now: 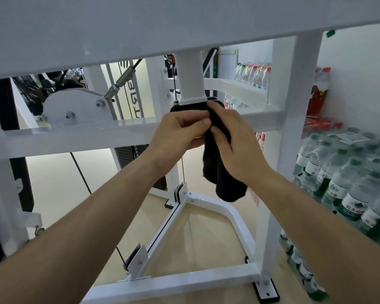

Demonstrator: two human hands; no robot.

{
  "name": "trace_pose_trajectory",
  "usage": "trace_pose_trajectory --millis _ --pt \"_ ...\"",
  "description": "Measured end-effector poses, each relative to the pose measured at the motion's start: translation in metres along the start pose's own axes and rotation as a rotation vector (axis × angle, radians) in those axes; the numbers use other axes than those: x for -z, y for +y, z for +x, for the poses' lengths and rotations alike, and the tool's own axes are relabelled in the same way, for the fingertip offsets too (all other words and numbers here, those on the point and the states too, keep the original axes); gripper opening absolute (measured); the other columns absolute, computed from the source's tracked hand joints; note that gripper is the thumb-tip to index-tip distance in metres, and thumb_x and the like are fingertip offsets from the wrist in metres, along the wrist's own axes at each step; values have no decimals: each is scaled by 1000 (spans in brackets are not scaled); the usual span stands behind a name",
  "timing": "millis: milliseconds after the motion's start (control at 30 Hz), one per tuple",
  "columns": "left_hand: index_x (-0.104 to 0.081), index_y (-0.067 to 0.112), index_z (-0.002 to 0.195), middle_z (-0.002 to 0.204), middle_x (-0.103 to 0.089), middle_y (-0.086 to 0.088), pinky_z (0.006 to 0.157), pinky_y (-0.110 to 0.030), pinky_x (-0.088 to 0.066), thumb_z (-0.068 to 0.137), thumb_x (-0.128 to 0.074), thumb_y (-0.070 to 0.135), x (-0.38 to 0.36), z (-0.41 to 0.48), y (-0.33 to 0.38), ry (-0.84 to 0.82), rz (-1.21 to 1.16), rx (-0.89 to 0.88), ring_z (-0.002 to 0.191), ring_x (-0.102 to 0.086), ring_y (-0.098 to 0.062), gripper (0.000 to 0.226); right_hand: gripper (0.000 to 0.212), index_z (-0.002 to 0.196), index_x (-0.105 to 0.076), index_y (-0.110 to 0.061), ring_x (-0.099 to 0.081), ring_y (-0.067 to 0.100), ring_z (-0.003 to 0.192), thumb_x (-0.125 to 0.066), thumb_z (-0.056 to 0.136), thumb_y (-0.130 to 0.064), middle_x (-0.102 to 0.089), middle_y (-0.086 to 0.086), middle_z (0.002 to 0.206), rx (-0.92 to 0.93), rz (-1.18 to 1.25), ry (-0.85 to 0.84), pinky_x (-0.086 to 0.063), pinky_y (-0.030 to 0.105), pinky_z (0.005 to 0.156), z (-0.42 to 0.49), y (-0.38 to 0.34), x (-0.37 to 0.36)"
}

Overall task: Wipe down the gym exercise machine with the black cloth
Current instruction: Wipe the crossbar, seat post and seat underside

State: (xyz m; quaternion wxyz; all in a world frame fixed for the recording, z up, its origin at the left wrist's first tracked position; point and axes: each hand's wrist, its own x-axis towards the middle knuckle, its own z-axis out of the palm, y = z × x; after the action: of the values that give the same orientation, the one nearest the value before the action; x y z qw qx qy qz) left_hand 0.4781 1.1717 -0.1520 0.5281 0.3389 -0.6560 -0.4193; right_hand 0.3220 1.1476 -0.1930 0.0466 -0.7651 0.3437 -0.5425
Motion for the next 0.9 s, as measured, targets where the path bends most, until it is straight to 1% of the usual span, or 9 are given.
trace_pose_trajectory --millis 100,233,333,400,533,633,700,800,900 --pt "-74 12 108 102 -76 -7 81 -29 -60 95 -62 2 6 -3 9 114 140 -27 96 -74 -18 20 37 135 -61 -11 -49 3 103 -56 99 -9 -60 11 118 19 -68 98 -32 1 95 10 -5 -3" --pt "-77 24 98 92 -75 11 81 -37 -61 93 -64 16 26 3 11 408 471 -125 82 -71 -6 16 33 131 -65 -11 -47 8 99 -57 99 -10 -55 9 114 -53 -92 288 -27 -4 91 44 -7 -3" --pt "-76 26 100 98 -73 11 78 -23 -56 92 -58 16 35 11 16 504 560 -150 69 -63 7 22 34 131 -62 -4 -46 3 103 -52 99 -7 -51 17 122 -61 -41 434 -36 6 98 86 -10 -13" --pt "-75 25 105 104 -72 9 70 -9 -45 91 -56 16 36 17 18 537 625 -170 65 -59 9 25 33 128 -59 2 -53 22 113 -49 99 -9 -49 20 128 -71 -37 439 -44 26 102 110 -15 -32" --pt "-71 26 112 115 -68 13 71 3 -37 94 -54 18 37 26 15 543 690 -179 80 -59 10 26 54 146 -35 5 -53 38 125 -48 100 -20 -40 23 145 -62 -249 401 -53 42 94 113 -16 -69" --pt "-69 26 113 116 -67 10 80 -10 -44 95 -54 19 39 27 7 540 709 -194 84 -59 6 25 62 150 -33 2 -65 36 104 -49 99 -29 -46 19 144 -26 -462 386 -57 43 79 91 0 -71" --pt "-68 24 113 117 -65 8 82 -20 -47 95 -53 18 38 26 -1 524 714 -217 86 -59 4 24 61 148 -37 3 -66 35 99 -49 99 -32 -51 19 140 16 -474 360 -56 43 79 83 6 -65" --pt "-67 20 114 117 -63 7 79 -21 -47 95 -53 16 34 27 -10 499 736 -260 86 -58 3 24 60 148 -34 3 -61 35 112 -42 102 -34 -47 21 140 21 -351 304 -51 39 85 98 -5 -57" --pt "-66 19 112 113 -62 8 74 -13 -44 94 -53 14 36 31 -13 513 753 -309 84 -58 3 23 51 132 -49 6 -57 40 109 -35 101 -32 -53 25 124 34 -368 345 -47 34 85 128 -15 -54"
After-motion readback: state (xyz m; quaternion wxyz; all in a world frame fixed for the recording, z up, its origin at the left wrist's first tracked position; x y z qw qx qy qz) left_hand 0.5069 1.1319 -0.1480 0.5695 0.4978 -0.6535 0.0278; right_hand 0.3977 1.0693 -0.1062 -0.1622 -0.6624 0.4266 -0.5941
